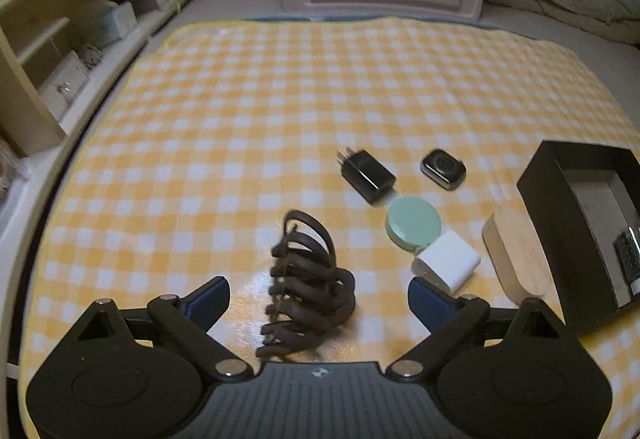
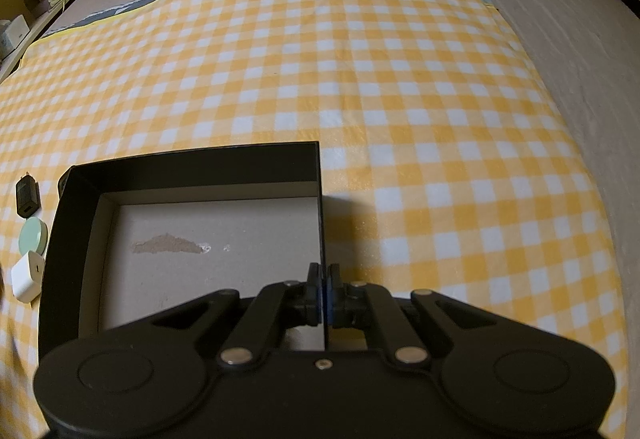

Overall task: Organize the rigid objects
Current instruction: 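Grasp the black coiled hair clip with the left tool, then carry the black clip into the box beside the cylinder and release it, then lift the left tool out of the black box, then move the left tool toward the white plug charger, then close the left tool on the white plug charger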

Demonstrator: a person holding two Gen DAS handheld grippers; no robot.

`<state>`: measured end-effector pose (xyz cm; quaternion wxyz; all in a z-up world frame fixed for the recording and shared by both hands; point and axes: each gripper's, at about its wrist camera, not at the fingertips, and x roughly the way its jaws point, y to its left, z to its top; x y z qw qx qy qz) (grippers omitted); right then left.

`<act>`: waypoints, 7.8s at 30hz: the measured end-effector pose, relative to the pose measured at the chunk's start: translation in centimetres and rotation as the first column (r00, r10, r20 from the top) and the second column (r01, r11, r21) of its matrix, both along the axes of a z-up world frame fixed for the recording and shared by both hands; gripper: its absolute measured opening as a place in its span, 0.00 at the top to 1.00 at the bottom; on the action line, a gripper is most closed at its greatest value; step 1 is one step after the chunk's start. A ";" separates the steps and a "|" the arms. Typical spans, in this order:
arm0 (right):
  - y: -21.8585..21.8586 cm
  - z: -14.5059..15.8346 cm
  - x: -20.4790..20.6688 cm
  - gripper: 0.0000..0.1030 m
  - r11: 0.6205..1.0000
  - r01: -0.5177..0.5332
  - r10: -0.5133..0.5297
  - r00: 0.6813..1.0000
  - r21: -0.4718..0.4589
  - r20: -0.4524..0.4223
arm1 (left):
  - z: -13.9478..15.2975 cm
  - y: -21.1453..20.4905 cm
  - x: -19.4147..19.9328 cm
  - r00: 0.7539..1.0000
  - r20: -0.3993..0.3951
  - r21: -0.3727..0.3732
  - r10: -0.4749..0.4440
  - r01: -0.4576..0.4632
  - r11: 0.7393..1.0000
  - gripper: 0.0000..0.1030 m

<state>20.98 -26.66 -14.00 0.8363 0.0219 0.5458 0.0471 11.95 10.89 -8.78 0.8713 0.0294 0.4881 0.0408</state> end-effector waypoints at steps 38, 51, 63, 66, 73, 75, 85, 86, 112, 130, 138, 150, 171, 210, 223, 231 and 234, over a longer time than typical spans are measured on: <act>0.3 0.1 0.0 0.97 1.000 0.000 0.000 1.000 -0.004 0.001 | 5.5 -1.4 0.2 0.974 0.200 -0.102 0.110 -0.091 0.991 0.52; 0.4 0.1 0.0 0.97 1.000 0.003 -0.003 1.000 -0.004 -0.001 | 7.3 -8.5 -0.2 0.964 0.266 -0.230 -0.015 0.078 0.970 0.52; 0.4 0.1 0.5 0.97 1.000 -0.002 0.002 1.000 0.004 -0.006 | 4.4 -16.4 2.4 0.978 0.176 -0.403 -0.113 0.176 0.898 0.52; 0.5 0.1 0.5 0.97 1.000 -0.002 0.002 1.000 0.012 -0.009 | 3.0 -18.2 3.3 0.984 0.131 -0.428 -0.119 0.164 0.889 0.52; 0.7 0.0 0.5 0.97 1.000 -0.006 0.006 1.000 0.015 -0.009 | -0.3 -21.0 4.9 0.993 0.040 -0.443 -0.107 0.114 0.889 0.52; 0.8 -0.1 0.5 0.97 1.000 -0.013 0.013 1.000 0.016 -0.007 | -1.2 -21.3 5.4 0.995 0.008 -0.459 -0.098 0.090 0.884 0.52; 0.1 -0.1 0.3 0.96 0.999 -0.019 0.020 1.000 0.048 -0.013 | -4.7 -22.2 6.4 0.988 -0.132 -0.619 -0.080 -0.019 0.785 0.51; 0.1 -0.1 0.3 0.96 0.999 -0.021 0.022 1.000 0.049 -0.013 | -4.9 -22.3 6.6 0.985 -0.147 -0.638 -0.086 -0.028 0.770 0.51; -0.3 0.3 0.3 0.96 0.998 -0.020 0.021 1.000 0.054 -0.015 | -1.2 -20.1 4.8 0.992 -0.059 -0.479 -0.107 0.066 0.876 0.25; -0.3 0.3 0.4 0.97 0.998 -0.019 0.020 1.000 0.053 -0.015 | 1.9 -21.4 1.3 0.982 0.035 -0.266 -0.183 0.186 0.946 0.00; -0.2 0.3 0.3 0.97 0.999 -0.021 0.022 1.000 0.048 -0.014 | 3.0 -20.5 -0.6 0.979 0.059 -0.220 -0.193 0.201 0.954 0.00; -0.6 0.7 0.4 0.97 0.999 -0.019 0.019 1.000 0.036 -0.006 | 4.6 -19.0 -2.8 0.978 0.111 -0.182 -0.178 0.196 0.964 0.00; -0.3 0.7 0.2 0.97 0.999 -0.022 0.022 1.000 0.029 -0.004 | 4.0 -9.3 -2.2 0.987 0.158 -0.131 0.021 0.000 0.991 0.00; -0.4 0.4 0.4 0.97 0.999 -0.028 0.028 1.000 0.022 -0.008 | -6.6 -7.6 3.6 0.896 -0.029 -0.073 -0.443 0.441 0.895 0.36; 0.4 0.2 0.4 0.97 0.999 -0.036 0.036 0.999 0.014 -0.005 | -6.7 -7.6 6.0 0.957 -0.098 -0.139 -0.274 0.260 0.956 0.48; 0.4 0.0 0.5 0.97 0.999 -0.036 0.036 0.999 0.010 -0.005 | -6.6 -6.9 7.0 0.983 -0.136 -0.189 -0.125 0.099 0.977 0.56; 0.4 0.0 0.5 0.97 0.999 -0.036 0.036 0.999 0.008 -0.004 | -6.4 -6.7 7.2 0.988 -0.140 -0.203 -0.059 0.030 0.979 0.54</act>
